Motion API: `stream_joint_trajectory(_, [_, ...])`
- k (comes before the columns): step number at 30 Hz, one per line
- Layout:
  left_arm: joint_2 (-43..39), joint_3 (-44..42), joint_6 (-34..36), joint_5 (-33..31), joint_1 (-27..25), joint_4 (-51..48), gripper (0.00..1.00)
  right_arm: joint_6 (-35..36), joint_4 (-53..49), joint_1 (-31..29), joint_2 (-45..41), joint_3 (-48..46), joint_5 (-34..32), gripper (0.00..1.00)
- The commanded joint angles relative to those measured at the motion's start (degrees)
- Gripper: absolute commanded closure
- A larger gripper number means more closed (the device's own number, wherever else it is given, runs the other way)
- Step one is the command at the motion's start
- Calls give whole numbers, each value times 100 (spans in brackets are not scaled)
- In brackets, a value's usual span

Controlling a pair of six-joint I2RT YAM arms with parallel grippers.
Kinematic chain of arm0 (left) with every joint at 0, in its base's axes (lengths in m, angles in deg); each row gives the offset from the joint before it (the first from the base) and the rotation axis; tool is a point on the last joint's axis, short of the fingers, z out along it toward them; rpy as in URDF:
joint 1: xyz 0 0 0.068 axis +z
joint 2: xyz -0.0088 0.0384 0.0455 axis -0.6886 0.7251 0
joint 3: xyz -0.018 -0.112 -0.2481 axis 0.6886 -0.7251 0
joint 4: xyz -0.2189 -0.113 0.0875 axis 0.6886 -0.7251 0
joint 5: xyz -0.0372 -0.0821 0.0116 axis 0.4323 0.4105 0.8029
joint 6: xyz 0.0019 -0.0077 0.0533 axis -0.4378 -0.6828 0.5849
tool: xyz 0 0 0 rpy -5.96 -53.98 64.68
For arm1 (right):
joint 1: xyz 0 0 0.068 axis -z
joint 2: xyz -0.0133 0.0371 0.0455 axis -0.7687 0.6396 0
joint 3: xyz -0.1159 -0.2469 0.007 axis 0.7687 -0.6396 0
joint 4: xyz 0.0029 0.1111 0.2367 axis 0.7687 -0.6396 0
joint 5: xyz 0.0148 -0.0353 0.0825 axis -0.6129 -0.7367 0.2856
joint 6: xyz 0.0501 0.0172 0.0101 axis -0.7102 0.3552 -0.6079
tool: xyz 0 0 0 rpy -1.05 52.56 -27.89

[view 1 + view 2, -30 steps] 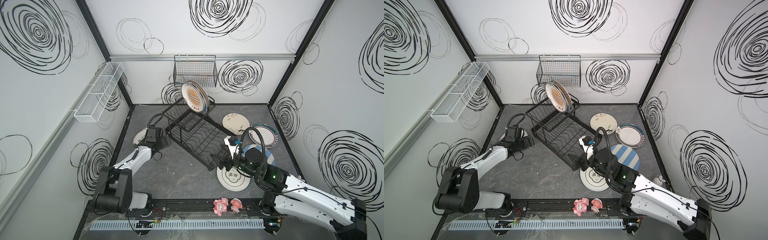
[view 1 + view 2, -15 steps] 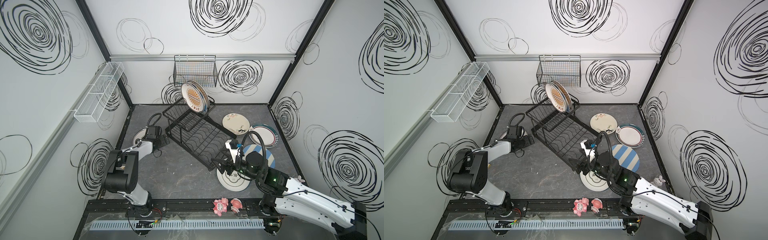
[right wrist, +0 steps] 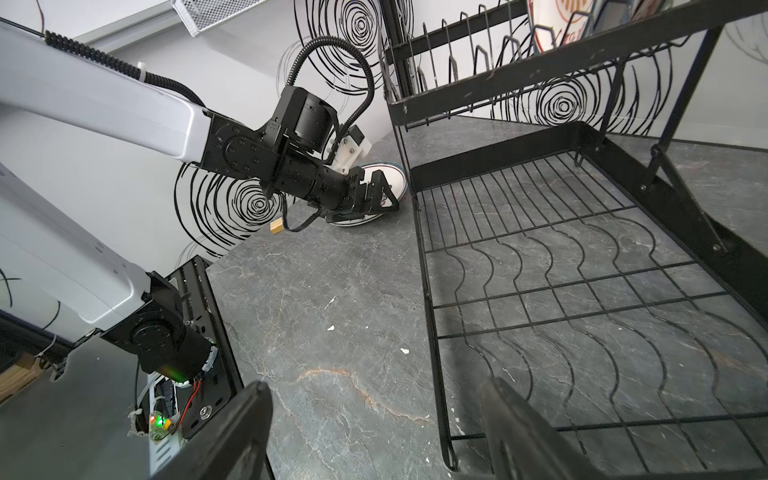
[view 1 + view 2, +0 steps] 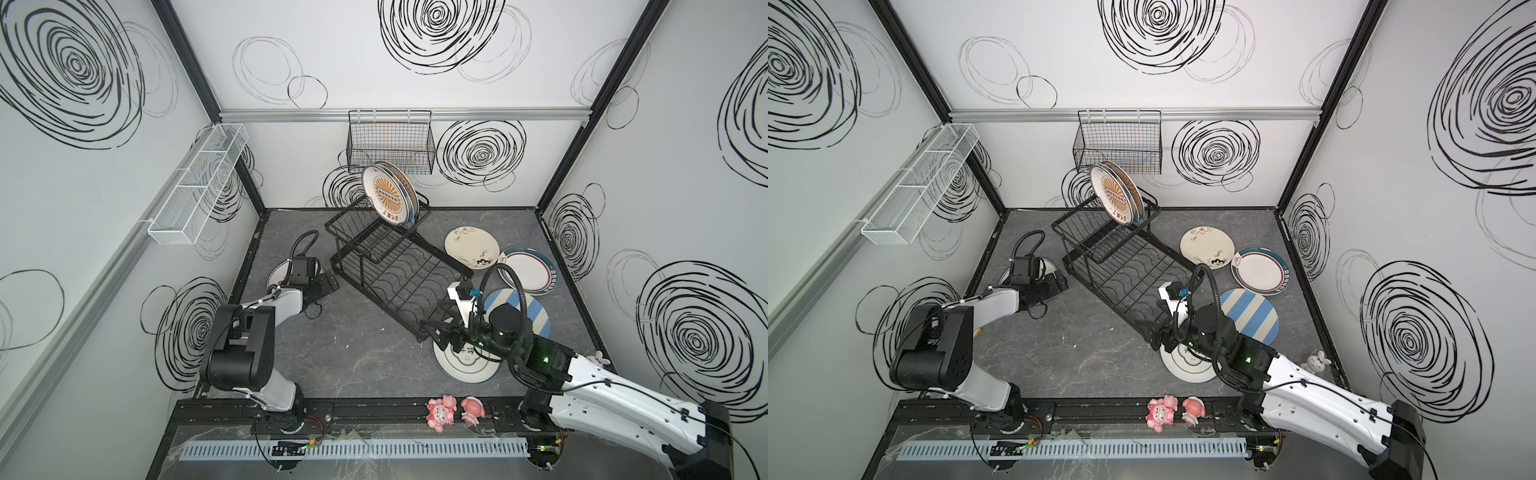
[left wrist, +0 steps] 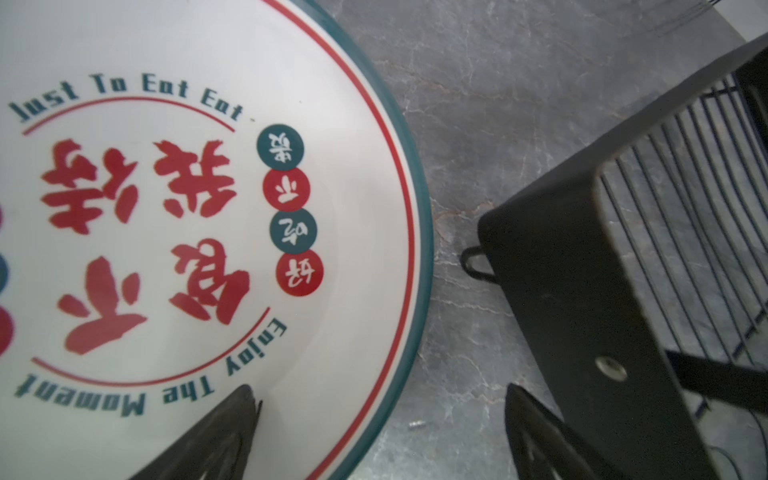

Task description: Load the plates into the dish rack

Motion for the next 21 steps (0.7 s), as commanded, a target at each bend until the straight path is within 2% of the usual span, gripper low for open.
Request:
stream_joint_trajectory(1, [-131, -288, -243, 446, 18, -289, 4, -157, 83, 106, -134, -59, 98, 17])
stream_joint_trajectory(9, [-681, -995, -754, 972, -123, -94, 4, -470, 1, 416, -212, -71, 672, 17])
stream_joint_trajectory(12, [-907, -1330, -1142, 1446, -180, 124, 4, -460, -162, 458, -248, -47, 742, 17])
stream_joint_trajectory(21, [-2151, -1884, -1781, 1178, -846, -383, 4, -550, -270, 586, -457, -141, 925, 17])
